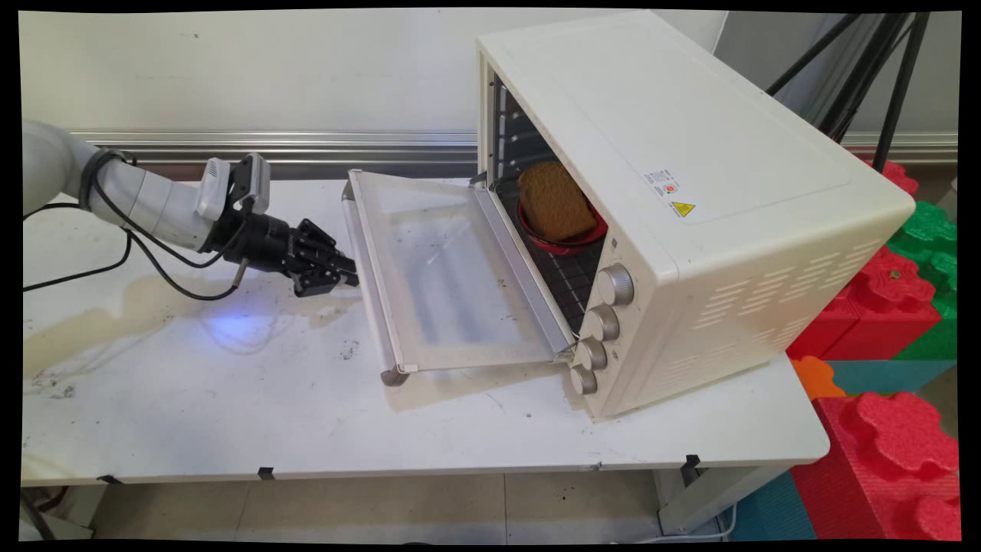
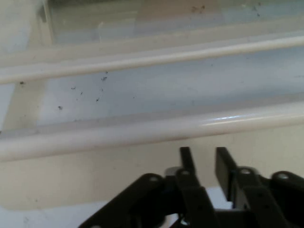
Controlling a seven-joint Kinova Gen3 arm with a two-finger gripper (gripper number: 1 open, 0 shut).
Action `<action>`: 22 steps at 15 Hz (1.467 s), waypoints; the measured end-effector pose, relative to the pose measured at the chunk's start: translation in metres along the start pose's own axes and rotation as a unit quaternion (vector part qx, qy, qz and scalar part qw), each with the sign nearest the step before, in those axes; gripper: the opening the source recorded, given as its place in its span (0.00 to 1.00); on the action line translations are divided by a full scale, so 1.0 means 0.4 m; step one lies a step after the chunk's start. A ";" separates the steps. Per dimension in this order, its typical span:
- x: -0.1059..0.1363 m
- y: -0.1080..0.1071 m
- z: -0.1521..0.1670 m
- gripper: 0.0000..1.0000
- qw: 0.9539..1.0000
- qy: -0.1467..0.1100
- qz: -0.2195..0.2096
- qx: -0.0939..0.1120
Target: Close the oven
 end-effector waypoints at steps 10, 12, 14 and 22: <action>0.002 -0.006 0.017 0.00 1.000 0.007 -0.008 0.004; 0.003 -0.006 0.018 0.00 1.000 0.010 -0.010 0.005; 0.005 -0.007 0.019 0.00 1.000 0.014 -0.012 0.006; 0.017 -0.009 0.008 0.00 0.999 0.048 -0.022 0.011</action>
